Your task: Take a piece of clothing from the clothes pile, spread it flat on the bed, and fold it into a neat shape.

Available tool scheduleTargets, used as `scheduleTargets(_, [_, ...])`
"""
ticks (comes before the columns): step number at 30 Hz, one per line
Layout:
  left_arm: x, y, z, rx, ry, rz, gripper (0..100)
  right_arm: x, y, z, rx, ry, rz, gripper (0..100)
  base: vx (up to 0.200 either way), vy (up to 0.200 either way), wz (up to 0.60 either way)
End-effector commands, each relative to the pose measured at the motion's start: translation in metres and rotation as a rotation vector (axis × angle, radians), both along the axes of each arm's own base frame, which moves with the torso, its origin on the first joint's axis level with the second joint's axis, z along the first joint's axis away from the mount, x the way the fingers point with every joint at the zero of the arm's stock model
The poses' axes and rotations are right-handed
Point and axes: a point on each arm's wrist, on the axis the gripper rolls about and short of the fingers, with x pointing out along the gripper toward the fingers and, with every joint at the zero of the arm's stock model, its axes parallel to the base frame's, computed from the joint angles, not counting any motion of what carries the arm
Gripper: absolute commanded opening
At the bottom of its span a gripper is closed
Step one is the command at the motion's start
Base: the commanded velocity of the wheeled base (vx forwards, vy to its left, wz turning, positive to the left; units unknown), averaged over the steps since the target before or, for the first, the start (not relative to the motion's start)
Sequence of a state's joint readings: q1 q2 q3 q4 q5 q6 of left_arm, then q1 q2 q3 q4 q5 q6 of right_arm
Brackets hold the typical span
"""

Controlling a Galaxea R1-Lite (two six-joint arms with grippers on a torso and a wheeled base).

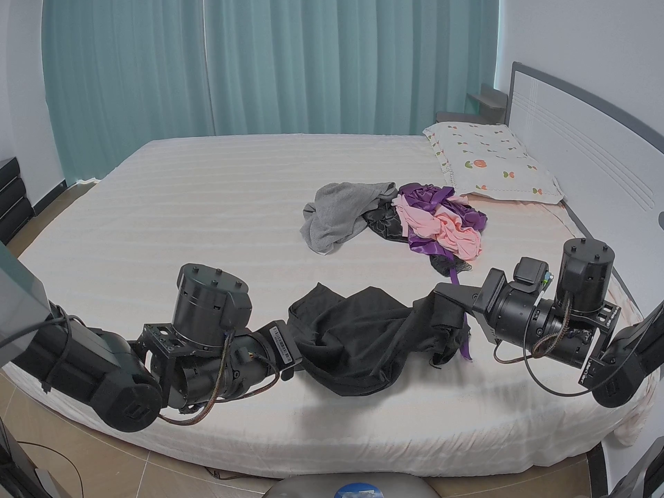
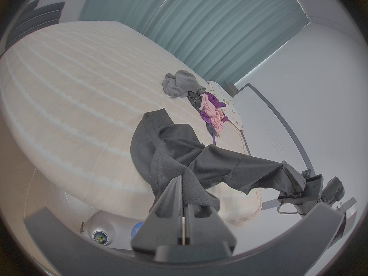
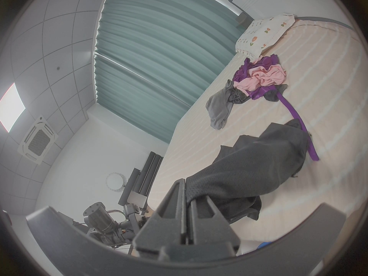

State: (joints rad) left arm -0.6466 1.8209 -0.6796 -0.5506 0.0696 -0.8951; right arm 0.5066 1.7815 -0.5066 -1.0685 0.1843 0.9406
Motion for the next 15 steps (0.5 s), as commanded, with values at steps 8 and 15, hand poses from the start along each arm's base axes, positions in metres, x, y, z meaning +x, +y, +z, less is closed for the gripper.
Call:
scheduleTargets(8, [0.000, 0.004, 0.006, -0.010, -0.018, 0.018, 0, -0.003, 0.002, 0.001, 0.000, -0.003, 0.006, 0, 0.000, 0.000, 0.00])
scheduleTargets(15, [0.006, 0.014, 0.014, -0.068, -0.016, 0.069, 0, -0.004, 0.002, 0.000, -0.002, 0.000, 0.007, 0, 0.000, 0.029, 0.00])
